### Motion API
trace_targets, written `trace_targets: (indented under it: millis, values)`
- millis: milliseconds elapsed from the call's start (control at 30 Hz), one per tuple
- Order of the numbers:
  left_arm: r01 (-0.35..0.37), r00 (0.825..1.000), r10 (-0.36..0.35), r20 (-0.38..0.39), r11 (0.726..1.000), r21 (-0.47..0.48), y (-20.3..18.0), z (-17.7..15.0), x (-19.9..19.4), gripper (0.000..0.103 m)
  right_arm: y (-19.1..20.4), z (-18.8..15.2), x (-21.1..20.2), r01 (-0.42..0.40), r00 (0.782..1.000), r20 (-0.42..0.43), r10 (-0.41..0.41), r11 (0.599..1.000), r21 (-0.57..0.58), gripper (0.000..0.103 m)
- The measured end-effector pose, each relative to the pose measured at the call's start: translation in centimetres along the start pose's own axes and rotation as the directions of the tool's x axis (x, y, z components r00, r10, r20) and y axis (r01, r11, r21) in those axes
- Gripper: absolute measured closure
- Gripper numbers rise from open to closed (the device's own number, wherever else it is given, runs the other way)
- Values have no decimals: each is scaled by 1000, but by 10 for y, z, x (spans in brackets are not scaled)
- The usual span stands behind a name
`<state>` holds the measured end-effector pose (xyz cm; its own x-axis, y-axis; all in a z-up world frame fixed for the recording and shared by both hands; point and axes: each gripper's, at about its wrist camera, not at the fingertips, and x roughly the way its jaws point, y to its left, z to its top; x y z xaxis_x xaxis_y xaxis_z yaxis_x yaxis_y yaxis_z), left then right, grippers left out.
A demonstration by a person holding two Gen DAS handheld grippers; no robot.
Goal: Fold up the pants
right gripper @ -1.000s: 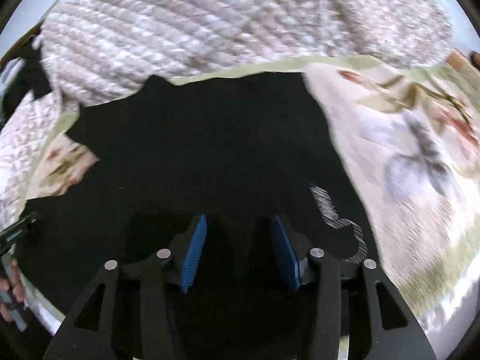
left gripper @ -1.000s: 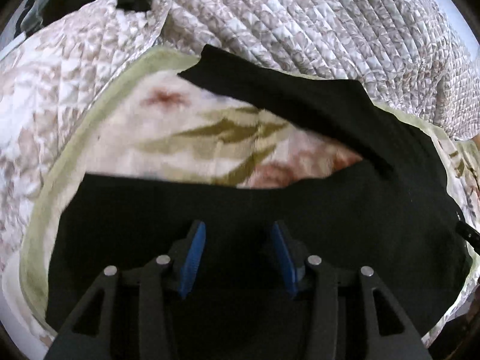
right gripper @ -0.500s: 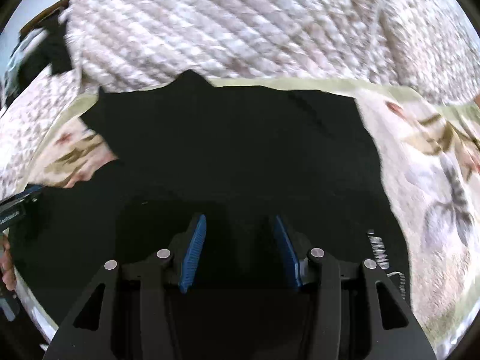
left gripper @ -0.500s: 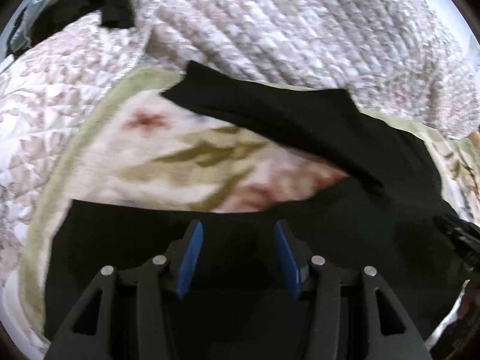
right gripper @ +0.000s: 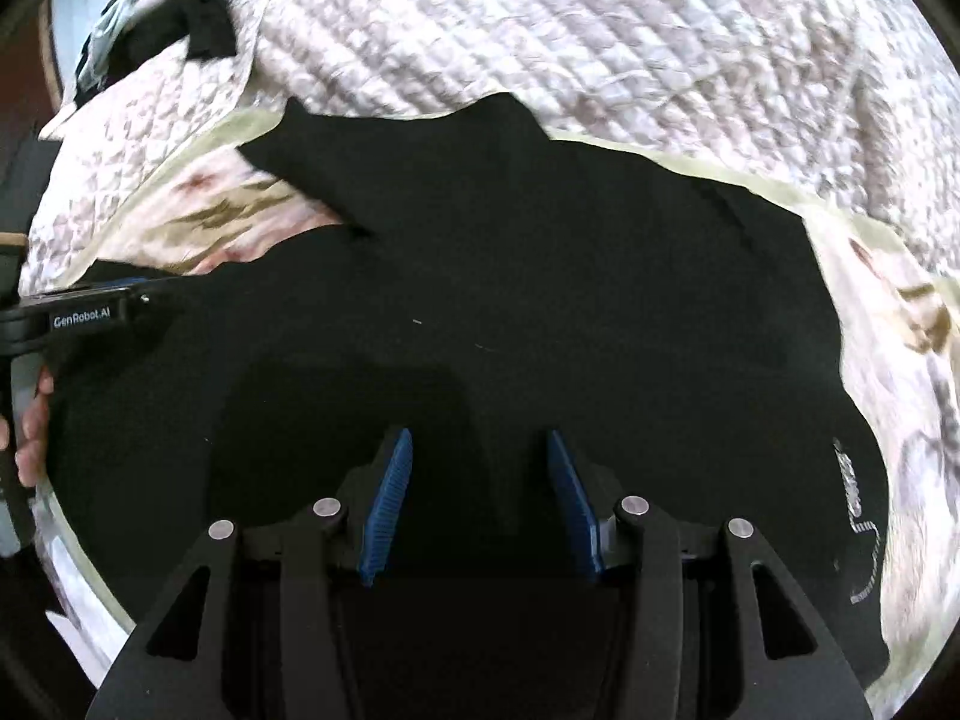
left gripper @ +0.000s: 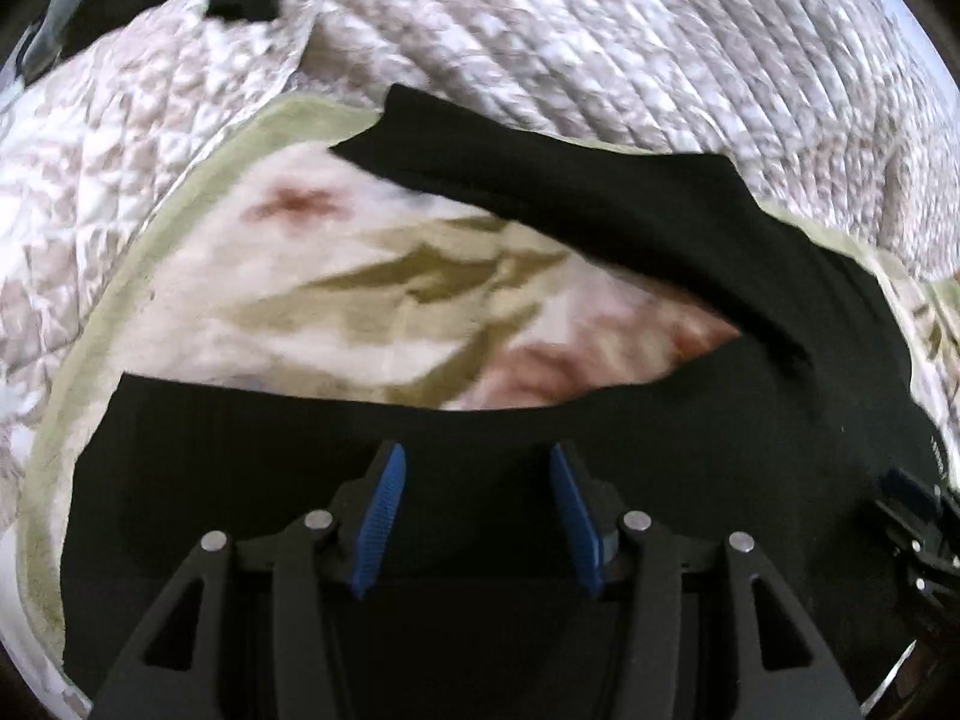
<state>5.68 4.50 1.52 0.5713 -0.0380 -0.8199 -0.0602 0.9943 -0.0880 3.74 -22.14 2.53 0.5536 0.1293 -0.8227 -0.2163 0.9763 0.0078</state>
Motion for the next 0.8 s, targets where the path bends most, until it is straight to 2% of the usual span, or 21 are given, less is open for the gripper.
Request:
trace_targets:
  millis: [67, 167, 300, 433, 533, 600, 733, 800]
  values:
    - [11, 1000, -11, 4, 1000, -1, 2, -2, -1, 50, -9, -4, 2, 9, 1000, -25, -8, 999, 33, 55]
    - [-16, 1000, 16, 4, 1000, 25, -5, -7, -7, 50, -16, -2, -5, -19, 1000, 1, 19, 996, 83, 55]
    - [35, 999, -35, -2, 999, 41, -19, -13, -16, 49, -12, 2, -7, -16, 1000, 15, 15, 996, 89, 55]
    - [72, 997, -75, 26, 993, 90, -37, -17, -30, 49, -9, 2, -7, -6, 1000, 26, 4, 997, 82, 55]
    - [72, 996, -77, 37, 990, 120, -44, -17, -33, 49, -15, 4, -6, 11, 1000, 20, -13, 995, 101, 55]
    - [77, 996, -81, 22, 989, 124, -46, -15, -29, 49, -21, 4, -1, 17, 1000, -3, -17, 992, 126, 55]
    - [82, 995, -75, -61, 990, 115, -46, -15, -9, 48, -28, 6, 2, -2, 999, -34, 7, 988, 152, 55]
    - [84, 995, -77, -65, 990, 114, -44, -13, -9, 48, -28, 11, -1, -5, 999, -36, 10, 989, 145, 55]
